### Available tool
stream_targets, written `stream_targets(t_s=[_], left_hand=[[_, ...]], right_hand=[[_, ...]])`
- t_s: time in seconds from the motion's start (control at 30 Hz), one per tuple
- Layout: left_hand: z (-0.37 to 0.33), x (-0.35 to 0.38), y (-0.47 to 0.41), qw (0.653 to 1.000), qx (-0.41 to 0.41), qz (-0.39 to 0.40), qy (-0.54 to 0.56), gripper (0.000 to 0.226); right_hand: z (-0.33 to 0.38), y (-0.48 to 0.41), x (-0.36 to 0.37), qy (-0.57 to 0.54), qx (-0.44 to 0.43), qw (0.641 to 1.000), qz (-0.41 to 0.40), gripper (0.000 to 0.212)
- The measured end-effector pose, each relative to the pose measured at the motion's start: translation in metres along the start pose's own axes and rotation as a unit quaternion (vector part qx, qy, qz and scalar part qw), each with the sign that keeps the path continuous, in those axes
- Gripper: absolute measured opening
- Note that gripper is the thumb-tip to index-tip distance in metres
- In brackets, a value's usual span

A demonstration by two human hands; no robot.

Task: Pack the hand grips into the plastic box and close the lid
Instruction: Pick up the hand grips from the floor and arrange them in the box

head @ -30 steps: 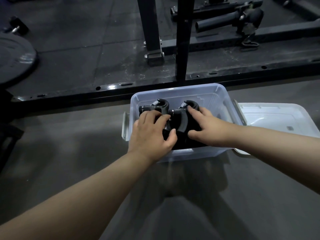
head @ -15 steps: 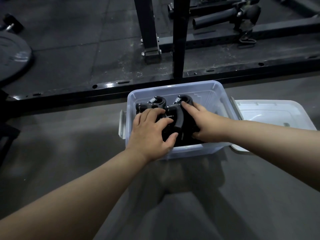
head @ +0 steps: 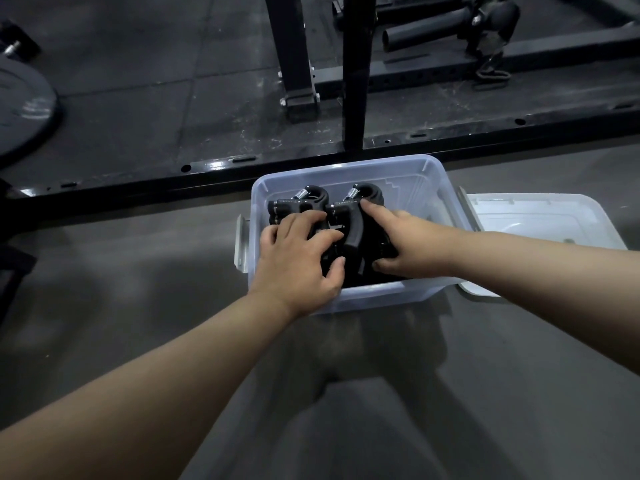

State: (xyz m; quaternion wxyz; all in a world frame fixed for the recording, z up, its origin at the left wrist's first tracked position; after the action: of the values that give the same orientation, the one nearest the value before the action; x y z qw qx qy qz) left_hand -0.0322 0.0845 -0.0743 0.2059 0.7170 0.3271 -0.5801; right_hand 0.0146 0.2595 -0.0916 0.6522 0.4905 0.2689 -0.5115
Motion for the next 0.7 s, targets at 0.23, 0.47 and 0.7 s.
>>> stream_targets(t_s=[0.23, 0.47, 0.7], left_hand=[[0.0, 0.0, 0.0, 1.0, -0.002, 0.008, -0.003, 0.048], [0.0, -0.002, 0.001, 1.0, -0.002, -0.003, 0.013, 0.051], [0.002, -0.004, 0.0, 0.998, -0.013, -0.01, 0.054, 0.057]], right_hand=[[0.001, -0.001, 0.002, 0.051, 0.012, 0.999, 0.004, 0.123], [0.004, 0.005, -0.004, 0.059, 0.019, 0.998, 0.015, 0.121], [0.058, 0.049, -0.039, 0.041, -0.098, 0.993, -0.049, 0.014]])
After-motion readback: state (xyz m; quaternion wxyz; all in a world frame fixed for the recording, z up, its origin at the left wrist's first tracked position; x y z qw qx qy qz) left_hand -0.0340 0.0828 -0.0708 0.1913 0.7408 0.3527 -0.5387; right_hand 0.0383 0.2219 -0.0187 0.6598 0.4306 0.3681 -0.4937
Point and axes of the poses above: each hand's wrist, its own y-axis away from the middle knuckle, its own x-axis out of the palm, z = x × y, the point moved 6 cm from there along -y, towards the middle knuckle, and after that the axes turned 6 degrees about z, right-handed, at the moved point
